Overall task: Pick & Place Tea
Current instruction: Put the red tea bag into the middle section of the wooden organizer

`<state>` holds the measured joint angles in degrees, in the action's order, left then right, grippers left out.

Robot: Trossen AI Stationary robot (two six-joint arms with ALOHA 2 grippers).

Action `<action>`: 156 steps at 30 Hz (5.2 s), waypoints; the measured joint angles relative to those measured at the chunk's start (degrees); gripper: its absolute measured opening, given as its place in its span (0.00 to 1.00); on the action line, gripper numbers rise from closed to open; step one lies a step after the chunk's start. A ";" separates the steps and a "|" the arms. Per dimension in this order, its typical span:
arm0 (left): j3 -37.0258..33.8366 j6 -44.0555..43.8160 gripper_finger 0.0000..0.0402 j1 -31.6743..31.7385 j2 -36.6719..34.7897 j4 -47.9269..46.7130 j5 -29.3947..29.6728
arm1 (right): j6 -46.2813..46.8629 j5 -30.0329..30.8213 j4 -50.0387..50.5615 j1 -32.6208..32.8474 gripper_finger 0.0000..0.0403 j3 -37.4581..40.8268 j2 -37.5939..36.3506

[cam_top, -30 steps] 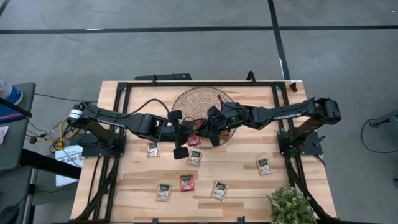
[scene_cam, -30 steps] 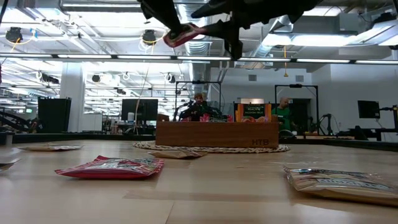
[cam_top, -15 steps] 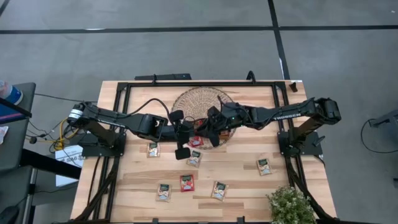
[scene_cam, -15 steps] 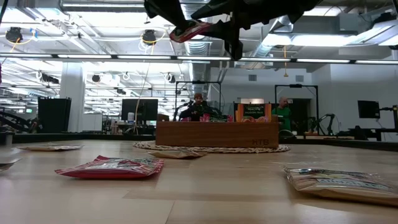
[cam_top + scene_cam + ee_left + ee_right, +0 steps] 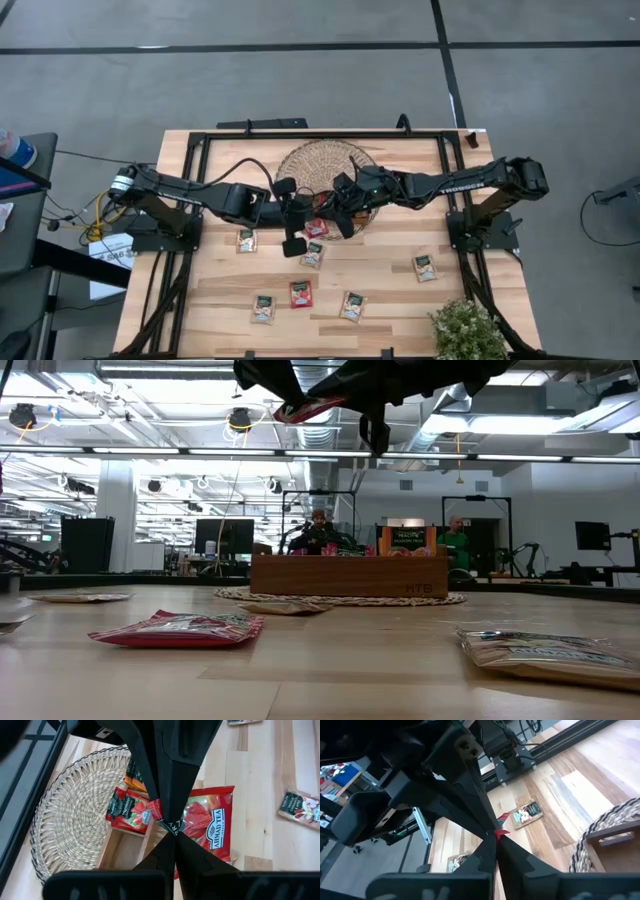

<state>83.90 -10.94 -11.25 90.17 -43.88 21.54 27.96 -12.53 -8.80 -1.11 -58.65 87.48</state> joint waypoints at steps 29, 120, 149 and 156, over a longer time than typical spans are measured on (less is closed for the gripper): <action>0.00 -3.56 0.36 -0.02 -0.34 -6.24 1.09 | -2.09 2.42 8.94 -2.67 0.00 0.02 -0.22; -17.20 -23.15 0.39 -1.18 -14.86 -12.91 2.05 | 2.18 41.20 -25.55 3.24 0.02 22.51 8.20; -17.20 -23.17 0.39 -1.16 -14.84 -12.30 1.86 | -3.18 31.08 -22.29 -0.90 0.23 19.87 8.17; -17.18 -23.17 0.39 -1.16 -14.84 -11.93 -0.63 | -5.93 28.95 -14.68 -2.05 0.10 16.54 8.17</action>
<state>66.71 -34.11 -12.40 75.33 -55.82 20.91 22.03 16.42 -23.48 -3.15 -42.11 95.66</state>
